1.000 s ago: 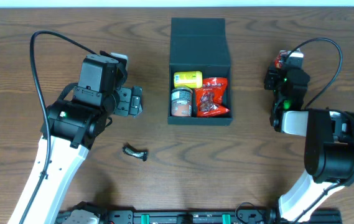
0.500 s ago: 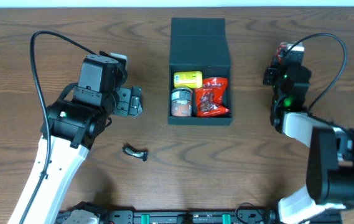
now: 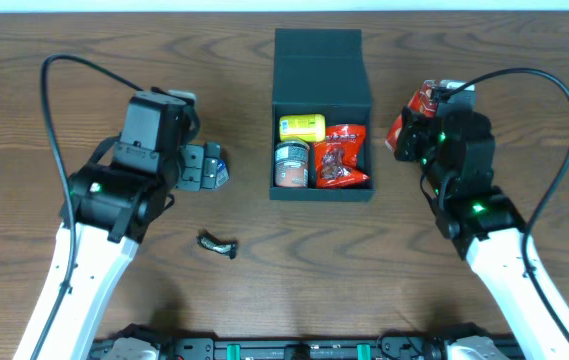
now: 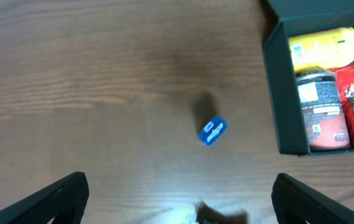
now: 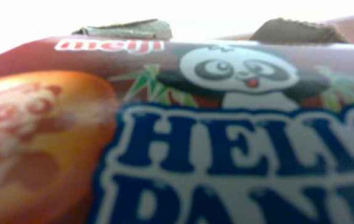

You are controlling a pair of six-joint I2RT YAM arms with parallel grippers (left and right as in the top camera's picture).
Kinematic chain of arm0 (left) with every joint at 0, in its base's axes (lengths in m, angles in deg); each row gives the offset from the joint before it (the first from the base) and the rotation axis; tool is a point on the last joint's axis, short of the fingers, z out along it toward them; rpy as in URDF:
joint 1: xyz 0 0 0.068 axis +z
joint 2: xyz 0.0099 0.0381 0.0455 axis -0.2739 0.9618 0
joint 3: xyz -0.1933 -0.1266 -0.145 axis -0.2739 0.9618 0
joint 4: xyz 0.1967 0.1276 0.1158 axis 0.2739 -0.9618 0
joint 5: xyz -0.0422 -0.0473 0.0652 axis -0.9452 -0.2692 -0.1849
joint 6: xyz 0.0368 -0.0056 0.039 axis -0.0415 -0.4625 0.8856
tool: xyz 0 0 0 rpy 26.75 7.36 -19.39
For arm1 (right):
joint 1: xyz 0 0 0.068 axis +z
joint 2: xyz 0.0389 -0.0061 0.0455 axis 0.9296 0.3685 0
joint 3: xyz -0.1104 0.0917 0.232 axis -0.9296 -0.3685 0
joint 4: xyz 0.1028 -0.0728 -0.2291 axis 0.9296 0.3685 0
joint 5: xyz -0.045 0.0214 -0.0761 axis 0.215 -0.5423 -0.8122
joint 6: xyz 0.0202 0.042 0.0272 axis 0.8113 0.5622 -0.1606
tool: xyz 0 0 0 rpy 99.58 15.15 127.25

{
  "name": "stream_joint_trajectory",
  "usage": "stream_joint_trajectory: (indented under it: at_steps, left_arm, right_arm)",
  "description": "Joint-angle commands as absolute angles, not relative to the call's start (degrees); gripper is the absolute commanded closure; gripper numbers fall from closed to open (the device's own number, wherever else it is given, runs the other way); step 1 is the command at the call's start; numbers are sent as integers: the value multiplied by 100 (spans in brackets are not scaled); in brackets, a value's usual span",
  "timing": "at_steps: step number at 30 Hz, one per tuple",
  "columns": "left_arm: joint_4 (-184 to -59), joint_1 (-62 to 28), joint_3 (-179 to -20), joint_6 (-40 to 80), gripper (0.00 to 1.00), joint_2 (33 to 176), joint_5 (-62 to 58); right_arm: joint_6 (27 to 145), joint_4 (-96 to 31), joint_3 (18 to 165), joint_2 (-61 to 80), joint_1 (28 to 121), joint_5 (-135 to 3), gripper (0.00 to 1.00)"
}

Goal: Pack container
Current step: 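Carry the Hello Panda box into the black box's right side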

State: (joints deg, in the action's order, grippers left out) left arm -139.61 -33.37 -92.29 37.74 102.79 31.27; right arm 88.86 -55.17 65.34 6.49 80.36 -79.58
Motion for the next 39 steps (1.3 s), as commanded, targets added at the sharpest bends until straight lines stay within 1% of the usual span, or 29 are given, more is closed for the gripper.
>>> stream_joint_trajectory:
  at_steps: [1,5,9,13,15,19,25,33,35,39]
  left_arm:
    - [-14090,-3232,-9225,3619,5,9988,3223]
    - [-14313,-3230,-9225,3625,5,9776,3226]
    - [-14464,-3230,-9225,3627,5,9610,3223]
    - [-14606,-3232,-9225,3627,5,9455,3178]
    - [-14645,-3232,-9225,3625,5,9422,3127]
    - [-14691,-3232,-9225,3627,5,9392,2900]
    - [-14750,-3232,-9225,3627,5,9392,2900]
    - [-14752,-3232,-9225,3625,5,9392,2863]
    - [-14752,-3232,-9225,3625,5,9392,2863]
    - [-14752,-3232,-9225,3623,5,9392,2856]
  right_arm:
    - [9633,-4671,7277,686,8334,-7927,99]
    - [9972,-3461,8263,1064,8613,-7702,99]
    - [10470,-2407,9198,1626,8760,-7079,99]
    - [10606,-1334,10101,2535,8845,-6749,98]
    - [10599,-1019,10348,2965,8871,-6640,99]
    - [10540,-1000,10494,3619,8882,-6474,99]
    - [10284,-954,10494,4080,8887,-6351,99]
    - [10040,-790,10494,4270,8893,-6498,98]
    - [9974,-694,10492,4283,8898,-6500,95]
    - [9893,-702,10492,4283,8911,-6760,94]
